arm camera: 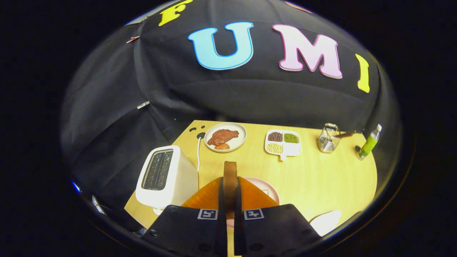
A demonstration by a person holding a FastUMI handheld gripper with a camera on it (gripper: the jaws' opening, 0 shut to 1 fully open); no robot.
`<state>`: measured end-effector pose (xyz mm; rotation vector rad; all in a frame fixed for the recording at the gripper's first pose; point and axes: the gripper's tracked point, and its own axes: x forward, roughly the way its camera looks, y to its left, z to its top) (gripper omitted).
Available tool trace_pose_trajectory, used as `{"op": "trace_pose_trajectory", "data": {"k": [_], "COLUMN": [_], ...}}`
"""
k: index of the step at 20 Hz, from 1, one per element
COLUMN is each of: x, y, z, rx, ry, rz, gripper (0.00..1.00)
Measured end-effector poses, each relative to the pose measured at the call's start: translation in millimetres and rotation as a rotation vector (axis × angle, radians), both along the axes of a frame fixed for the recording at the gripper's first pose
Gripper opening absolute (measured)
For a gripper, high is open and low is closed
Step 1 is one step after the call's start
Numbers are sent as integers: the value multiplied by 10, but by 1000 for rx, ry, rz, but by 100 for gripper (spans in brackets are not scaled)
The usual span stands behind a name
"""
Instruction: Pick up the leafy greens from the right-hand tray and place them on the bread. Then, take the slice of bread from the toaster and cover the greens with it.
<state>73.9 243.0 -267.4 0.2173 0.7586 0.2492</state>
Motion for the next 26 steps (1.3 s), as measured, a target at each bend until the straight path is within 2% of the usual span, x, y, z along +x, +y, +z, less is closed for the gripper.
{"op": "trace_pose_trajectory", "data": {"k": [3,8,13,17,18,24,26], "x": [-26,6,21,-20,-38,-61,-62], "y": [56,151,-106,-211,-262,-595,-730], "z": [-299,-650,-986,-1171,-1209,-1434,-1432], "rx": [37,181,178,153,136,49,34], "ry": [41,126,152,175,183,209,204], "rz": [-26,-96,-121,-83,-81,-66,-65], "gripper": [12,12,12,14,23,58,60]}}
